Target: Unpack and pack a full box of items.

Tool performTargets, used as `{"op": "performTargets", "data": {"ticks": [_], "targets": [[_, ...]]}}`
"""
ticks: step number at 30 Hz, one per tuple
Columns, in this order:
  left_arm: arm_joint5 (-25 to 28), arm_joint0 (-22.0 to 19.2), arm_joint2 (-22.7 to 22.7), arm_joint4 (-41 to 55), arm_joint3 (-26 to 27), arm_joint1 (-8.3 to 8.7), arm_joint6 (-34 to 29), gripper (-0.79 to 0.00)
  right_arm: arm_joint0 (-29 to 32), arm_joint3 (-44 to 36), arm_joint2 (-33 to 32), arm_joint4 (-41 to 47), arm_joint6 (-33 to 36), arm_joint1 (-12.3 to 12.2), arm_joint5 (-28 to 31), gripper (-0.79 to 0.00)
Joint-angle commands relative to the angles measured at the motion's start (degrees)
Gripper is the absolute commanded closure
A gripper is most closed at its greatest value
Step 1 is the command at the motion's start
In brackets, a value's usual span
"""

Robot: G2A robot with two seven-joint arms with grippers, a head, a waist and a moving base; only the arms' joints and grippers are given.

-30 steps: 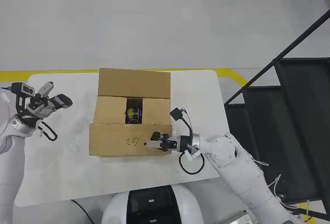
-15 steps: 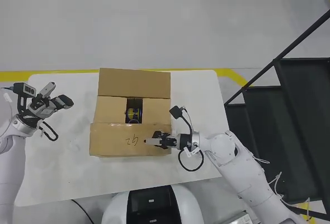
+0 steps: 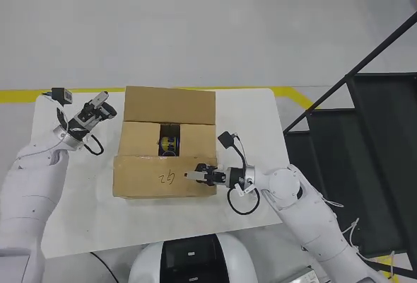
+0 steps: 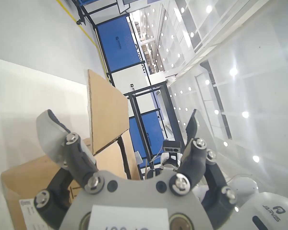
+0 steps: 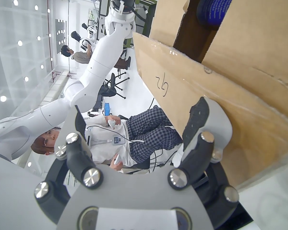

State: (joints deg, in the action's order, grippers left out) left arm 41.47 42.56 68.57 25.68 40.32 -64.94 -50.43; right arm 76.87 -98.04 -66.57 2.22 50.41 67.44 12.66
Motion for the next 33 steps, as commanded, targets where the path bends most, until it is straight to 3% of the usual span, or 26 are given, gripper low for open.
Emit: {"op": "performTargets", "data": {"ticks": [1, 8, 12, 13, 15, 19, 24, 33], "targets": [[1.72, -2.88, -2.26, -1.53, -4.48, -1.04, 0.19, -0.785, 0.39, -0.45, -0.12, 0.24, -0.05, -0.11, -0.20, -0.785], [4.23, -10.21, -7.20, -4.28, -14.00, -4.38, 1.61, -0.785, 1.35, -1.68, -0.58, 0.48, 0.05, -0.49, -0.57, -0.785], [2.59, -12.21, -6.54, 5.34, -15.85, -6.02, -5.64, -0.785, 1.83, -2.15, -0.83, 0.40, -0.06, -0.70, -0.65, -0.785], [4.02, -12.96, -6.14, 6.12, -16.75, -5.95, -7.49, -0.785, 1.94, -2.22, -0.82, 0.37, -0.02, -0.75, -0.72, -0.785], [2.09, -13.32, -4.83, 10.71, -16.42, -5.94, -10.30, -0.785, 2.11, -2.43, -0.80, 0.37, -0.05, -0.83, -0.79, -0.785], [-4.17, -11.39, -2.65, 15.42, -10.90, -4.44, -16.58, -0.785, 2.34, -2.19, -0.76, 0.61, -0.18, -0.96, -0.41, -0.785], [-14.71, -5.88, 1.64, 19.49, -1.09, -1.43, -27.12, -0.785, 2.16, -1.80, -0.70, 0.86, -0.17, -1.11, -0.10, -0.785], [-23.91, 3.10, 7.09, 16.97, 13.02, 2.68, -36.32, -0.785, 1.94, -1.80, -0.26, -2.45, -1.63, -1.40, -1.45, -0.785]]}}
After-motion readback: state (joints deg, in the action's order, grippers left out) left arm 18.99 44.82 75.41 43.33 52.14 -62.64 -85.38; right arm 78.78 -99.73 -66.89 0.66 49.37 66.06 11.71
